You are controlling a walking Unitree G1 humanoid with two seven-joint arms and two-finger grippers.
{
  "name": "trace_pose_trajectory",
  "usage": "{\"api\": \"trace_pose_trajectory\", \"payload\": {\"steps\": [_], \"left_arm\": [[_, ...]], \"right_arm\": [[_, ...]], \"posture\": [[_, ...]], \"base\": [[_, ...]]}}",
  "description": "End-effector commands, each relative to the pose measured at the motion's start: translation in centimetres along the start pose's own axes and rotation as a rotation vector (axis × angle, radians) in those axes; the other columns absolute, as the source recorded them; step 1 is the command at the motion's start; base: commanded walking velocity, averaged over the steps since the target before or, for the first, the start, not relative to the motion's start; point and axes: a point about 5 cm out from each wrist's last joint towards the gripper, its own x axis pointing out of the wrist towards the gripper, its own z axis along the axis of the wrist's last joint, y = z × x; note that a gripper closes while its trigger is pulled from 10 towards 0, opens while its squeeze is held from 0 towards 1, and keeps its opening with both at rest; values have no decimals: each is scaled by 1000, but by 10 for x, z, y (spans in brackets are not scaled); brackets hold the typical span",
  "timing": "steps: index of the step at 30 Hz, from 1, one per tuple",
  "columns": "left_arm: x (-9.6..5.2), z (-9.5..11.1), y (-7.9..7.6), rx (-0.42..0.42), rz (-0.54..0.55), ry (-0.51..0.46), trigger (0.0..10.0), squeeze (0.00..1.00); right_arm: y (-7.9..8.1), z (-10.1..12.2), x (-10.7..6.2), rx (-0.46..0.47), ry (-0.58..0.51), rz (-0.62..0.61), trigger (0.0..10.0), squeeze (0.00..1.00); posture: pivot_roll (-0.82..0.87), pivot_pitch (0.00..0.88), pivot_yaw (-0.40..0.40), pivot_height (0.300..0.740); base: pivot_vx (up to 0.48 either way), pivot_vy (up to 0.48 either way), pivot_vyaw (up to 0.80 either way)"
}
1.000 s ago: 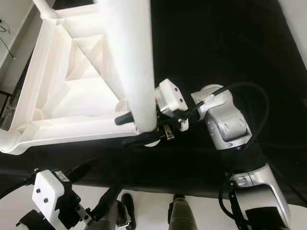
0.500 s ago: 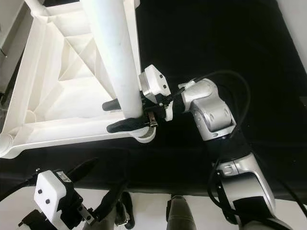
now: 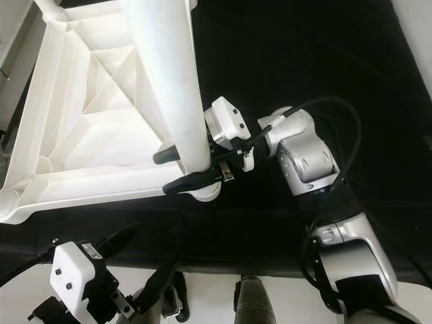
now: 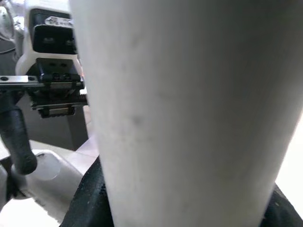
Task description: Building children table
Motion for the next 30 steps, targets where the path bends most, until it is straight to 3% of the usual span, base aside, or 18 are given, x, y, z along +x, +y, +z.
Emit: {"api": "trace_pose_trajectory", "payload": {"steps": [1,9,19,22,26,28,30], "left_arm": [[-2,-3,-1,-8,10,14,10000,0],[-1,-3,-1,-8,10,11,10000,0],[-1,-2,-1,-7,14,6,10000,0],[0,-2,-1,-8,16,3,10000,0],[0,-2,-1,-9,17,2,10000,0],[0,-2,-1,-10,15,2,10000,0],[0,-2,-1,-10,14,2,10000,0]], "right_arm": [[11,-26,1,122,69,55,10000,0],[29,-21,8,219,103,235,10000,0],[23,-18,24,215,49,289,10000,0],[22,-19,27,222,-58,234,10000,0],[28,-23,26,243,-79,166,10000,0],[34,-28,28,261,-64,35,10000,0],[35,-29,29,268,-61,-13,10000,0]], "posture": [[14,439,115,740],[12,444,117,740],[10,451,109,740],[7,454,105,740],[1,455,107,740],[-9,455,104,740],[-9,455,104,740]], "base": [[0,0,0],[0,0,0],[0,0,0],[0,0,0],[0,0,0],[0,0,0],[0,0,0]]}}
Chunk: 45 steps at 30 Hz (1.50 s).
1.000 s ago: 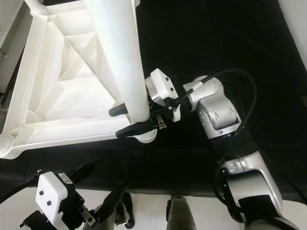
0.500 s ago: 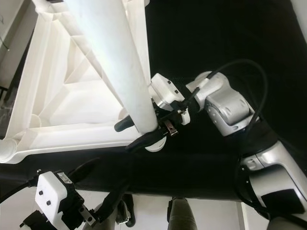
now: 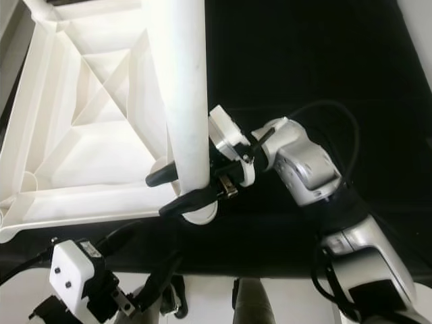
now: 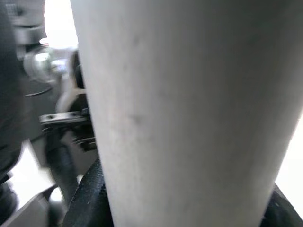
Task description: Building children table
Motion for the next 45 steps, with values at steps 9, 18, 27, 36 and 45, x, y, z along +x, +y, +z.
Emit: {"api": "trace_pose_trajectory", "payload": {"steps": [9,18,27,36,45], "left_arm": [[-1,-5,2,-1,8,19,10000,0],[0,-7,5,5,6,20,10000,0],[1,-7,7,11,11,17,10000,0],[1,-7,7,14,11,16,10000,0],[1,-8,8,18,12,17,10000,0]], "right_arm": [[44,-36,19,108,71,-369,10000,0],[55,-37,27,68,106,-451,10000,0],[64,-43,42,67,239,-461,10000,0],[53,-54,43,182,269,-808,10000,0],[42,-61,31,223,226,-1259,10000,0]], "posture": [[-22,452,109,740],[-28,440,113,740],[-29,437,110,740],[-28,435,109,740],[-24,423,113,740]], "base": [[0,0,0],[0,0,0],[0,0,0],[0,0,0],[0,0,0]]}}
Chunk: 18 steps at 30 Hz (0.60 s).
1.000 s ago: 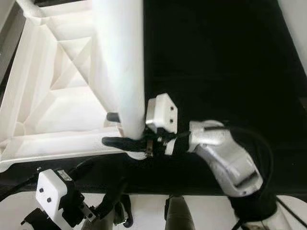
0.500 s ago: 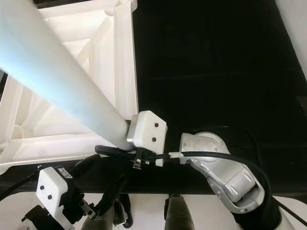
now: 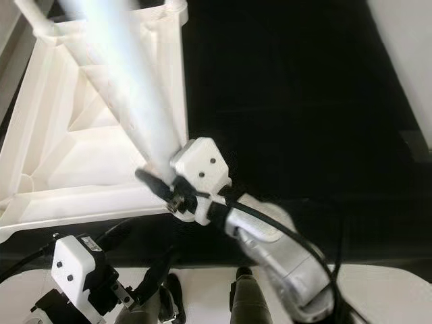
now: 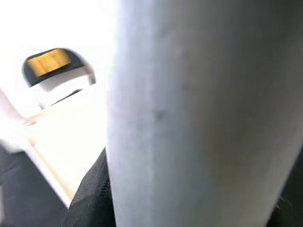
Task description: Building children table
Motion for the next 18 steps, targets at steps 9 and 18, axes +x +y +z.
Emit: {"api": "trace_pose_trajectory", "payload": {"steps": [9,18], "left_arm": [[-2,-4,1,6,13,15,10000,0],[-2,-5,6,34,22,22,10000,0]], "right_arm": [[-11,-40,-5,14,169,-232,10000,0],[11,-20,-3,42,-11,-46,10000,0]], "posture": [[-24,416,118,740],[-19,403,131,740]], "base": [[0,0,0],[0,0,0]]}}
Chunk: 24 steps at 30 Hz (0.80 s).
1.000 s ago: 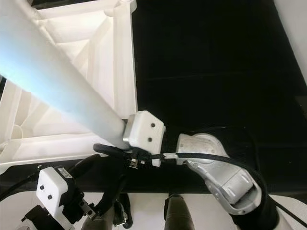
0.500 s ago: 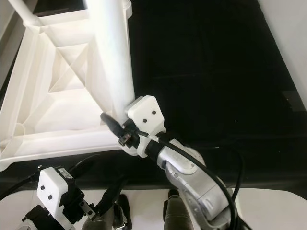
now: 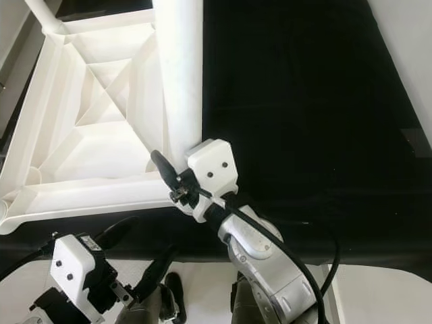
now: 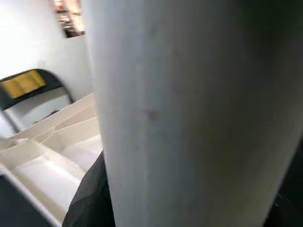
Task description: Building children table
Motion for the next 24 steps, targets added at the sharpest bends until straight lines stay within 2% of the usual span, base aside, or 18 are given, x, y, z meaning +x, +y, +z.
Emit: {"api": "trace_pose_trajectory", "payload": {"steps": [1,5,6,8,12,14,18,19,22,23,24], "left_arm": [[-2,-6,2,4,11,27,10000,0],[-2,-6,3,10,12,33,10000,0],[-3,-7,5,22,19,38,10000,0],[-1,-7,7,24,33,43,10000,0],[1,-7,8,21,47,45,10000,0],[10,-3,20,92,82,25,10000,0],[28,11,28,78,72,-57,10000,0],[28,11,28,78,72,-57,10000,0],[44,33,35,67,63,-166,10000,0],[48,39,38,68,56,-190,10000,0],[48,39,38,68,56,-190,10000,0]], "right_arm": [[5,-18,-3,42,79,53,10000,0],[2,-18,-7,47,63,88,10000,0],[-6,-21,-13,39,62,82,10000,0],[-13,-26,-19,18,72,84,10000,0],[-16,-32,-25,-5,85,94,10000,0],[-16,-36,-24,-41,86,120,10000,0],[-16,-30,-13,-57,42,201,10000,0],[-16,-30,-13,-57,42,201,10000,0],[-15,-28,-3,-119,42,356,10000,0],[-14,-29,-1,-102,56,409,10000,0],[-14,-29,-1,-102,56,409,10000,0]], "posture": [[-19,401,134,740],[-16,395,138,740],[-15,390,143,740],[-15,383,144,740],[-15,383,144,740],[-17,355,142,740],[-33,317,143,740],[-33,317,143,740],[-31,283,136,740],[-31,269,130,740],[-31,269,130,740]], "base": [[0,0,0],[0,0,0],[0,0,0],[0,0,0],[0,0,0],[0,0,0],[0,0,0],[0,0,0],[0,0,0],[0,0,0],[0,0,0]]}}
